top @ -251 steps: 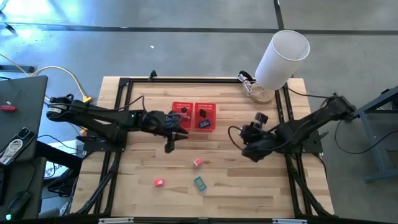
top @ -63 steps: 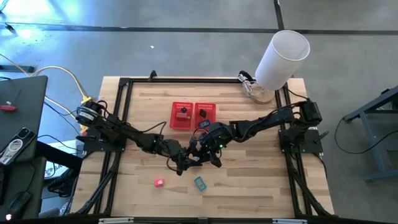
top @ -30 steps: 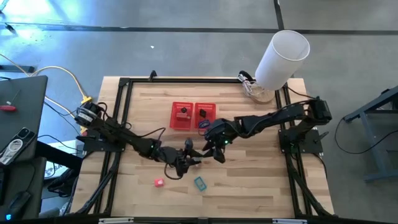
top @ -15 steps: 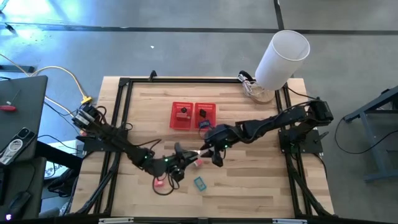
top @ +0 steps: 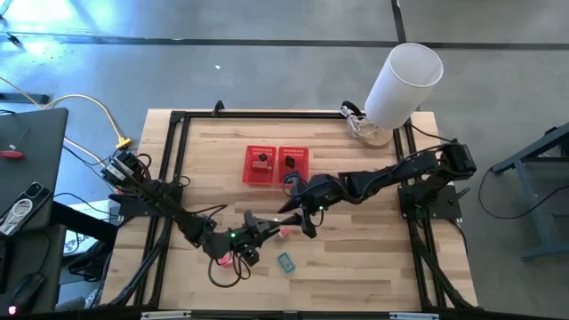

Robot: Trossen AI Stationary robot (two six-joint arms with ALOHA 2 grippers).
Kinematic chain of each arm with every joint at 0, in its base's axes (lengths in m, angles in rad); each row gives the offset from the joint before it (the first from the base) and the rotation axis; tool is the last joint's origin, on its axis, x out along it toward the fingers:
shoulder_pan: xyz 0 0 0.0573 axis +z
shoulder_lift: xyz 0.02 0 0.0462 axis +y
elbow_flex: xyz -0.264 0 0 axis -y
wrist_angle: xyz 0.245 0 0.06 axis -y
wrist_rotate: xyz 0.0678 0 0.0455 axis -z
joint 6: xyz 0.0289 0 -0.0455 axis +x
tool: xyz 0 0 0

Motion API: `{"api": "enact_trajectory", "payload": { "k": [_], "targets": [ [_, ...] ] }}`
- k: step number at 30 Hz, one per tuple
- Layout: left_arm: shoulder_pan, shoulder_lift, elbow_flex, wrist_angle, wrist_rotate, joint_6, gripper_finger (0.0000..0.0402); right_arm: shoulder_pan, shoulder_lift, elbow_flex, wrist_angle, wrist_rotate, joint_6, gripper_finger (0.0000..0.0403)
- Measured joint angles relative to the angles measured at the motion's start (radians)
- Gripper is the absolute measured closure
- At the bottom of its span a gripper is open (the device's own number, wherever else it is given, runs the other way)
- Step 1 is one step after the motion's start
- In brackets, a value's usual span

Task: Pick & Place Office items
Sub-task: Put the green charger adapter into the left red bin

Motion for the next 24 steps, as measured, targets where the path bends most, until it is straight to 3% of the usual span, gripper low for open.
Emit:
{"api": "enact_trajectory", "payload": {
  "k": [12, 19, 24],
  "targets": [
    [-0.037, 0.0, 0.0, 0.063, -0.052, 0.09, 0.028, 0.004, 0.0, 0.0, -0.019, -0.08, -0.045, 0.0229],
    [-0.031, 0.001, 0.0, 0.061, 0.031, 0.08, 0.0278, 0.007, 0.0, 0.001, 0.035, -0.035, -0.068, 0.0229],
    [-0.016, 0.0, 0.0, 0.085, 0.046, 0.08, 0.0279, 0.012, 0.0, 0.0, 0.072, -0.075, -0.119, 0.0229]
  ]
}}
